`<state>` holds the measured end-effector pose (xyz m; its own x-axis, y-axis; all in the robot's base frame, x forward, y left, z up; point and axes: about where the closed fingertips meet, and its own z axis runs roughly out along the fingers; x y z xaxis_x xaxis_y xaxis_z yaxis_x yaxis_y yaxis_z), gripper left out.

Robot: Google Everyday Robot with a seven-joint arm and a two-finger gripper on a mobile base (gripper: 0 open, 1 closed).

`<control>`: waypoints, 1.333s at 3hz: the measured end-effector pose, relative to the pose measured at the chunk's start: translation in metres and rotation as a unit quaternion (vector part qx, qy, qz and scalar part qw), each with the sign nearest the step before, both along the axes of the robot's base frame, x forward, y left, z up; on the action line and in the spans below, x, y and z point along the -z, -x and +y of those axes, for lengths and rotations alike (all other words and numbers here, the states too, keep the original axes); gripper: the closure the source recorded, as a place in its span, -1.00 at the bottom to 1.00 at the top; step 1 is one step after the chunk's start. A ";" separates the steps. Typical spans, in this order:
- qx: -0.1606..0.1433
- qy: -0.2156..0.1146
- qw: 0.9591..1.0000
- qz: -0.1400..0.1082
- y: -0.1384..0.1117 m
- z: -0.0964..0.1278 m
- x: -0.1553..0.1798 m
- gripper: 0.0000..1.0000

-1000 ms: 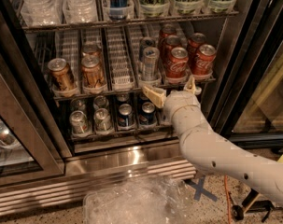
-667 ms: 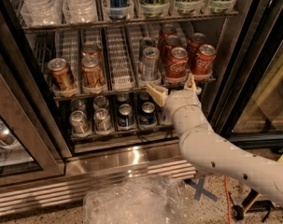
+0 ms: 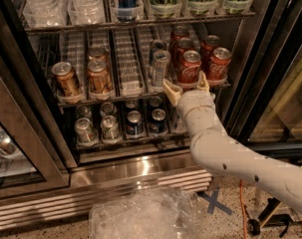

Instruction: Pick coke can from middle shelf of fridge

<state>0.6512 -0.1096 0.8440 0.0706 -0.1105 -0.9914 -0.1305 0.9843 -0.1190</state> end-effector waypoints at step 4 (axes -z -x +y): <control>0.018 0.013 0.999 -0.026 -0.035 -0.013 -0.004 -0.36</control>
Offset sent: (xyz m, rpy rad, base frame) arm 0.0325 -0.0108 0.0036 -0.0267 -0.0477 -0.0252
